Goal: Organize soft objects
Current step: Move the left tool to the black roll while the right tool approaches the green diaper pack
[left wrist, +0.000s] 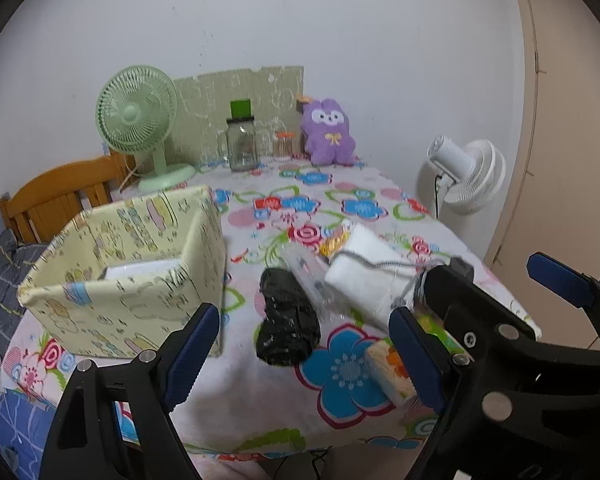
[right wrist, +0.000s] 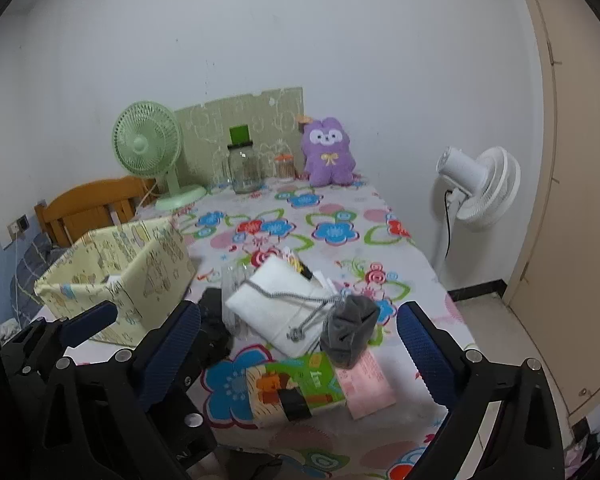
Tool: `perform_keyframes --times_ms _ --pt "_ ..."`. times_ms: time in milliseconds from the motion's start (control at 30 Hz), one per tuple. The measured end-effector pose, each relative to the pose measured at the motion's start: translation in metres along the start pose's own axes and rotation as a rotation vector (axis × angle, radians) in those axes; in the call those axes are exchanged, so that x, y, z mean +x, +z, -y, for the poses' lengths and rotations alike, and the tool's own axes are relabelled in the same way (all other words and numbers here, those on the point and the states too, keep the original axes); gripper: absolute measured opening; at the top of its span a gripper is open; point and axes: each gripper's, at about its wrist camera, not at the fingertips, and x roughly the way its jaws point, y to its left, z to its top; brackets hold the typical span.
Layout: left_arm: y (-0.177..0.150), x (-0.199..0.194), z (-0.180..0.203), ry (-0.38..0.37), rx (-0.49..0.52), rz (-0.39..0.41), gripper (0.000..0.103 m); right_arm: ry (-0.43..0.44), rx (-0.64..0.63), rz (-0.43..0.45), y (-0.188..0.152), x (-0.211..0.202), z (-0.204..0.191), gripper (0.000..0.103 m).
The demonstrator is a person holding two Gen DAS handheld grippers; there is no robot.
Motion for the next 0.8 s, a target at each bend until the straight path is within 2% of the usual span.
perform_keyframes --times_ms 233,800 --pt "-0.015 0.019 0.0 0.02 0.011 -0.039 0.087 0.01 0.018 -0.055 -0.018 0.022 -0.001 0.099" --pt "-0.037 0.056 0.0 0.009 0.022 -0.119 0.084 -0.007 0.048 -0.177 -0.044 0.065 -0.001 0.095"
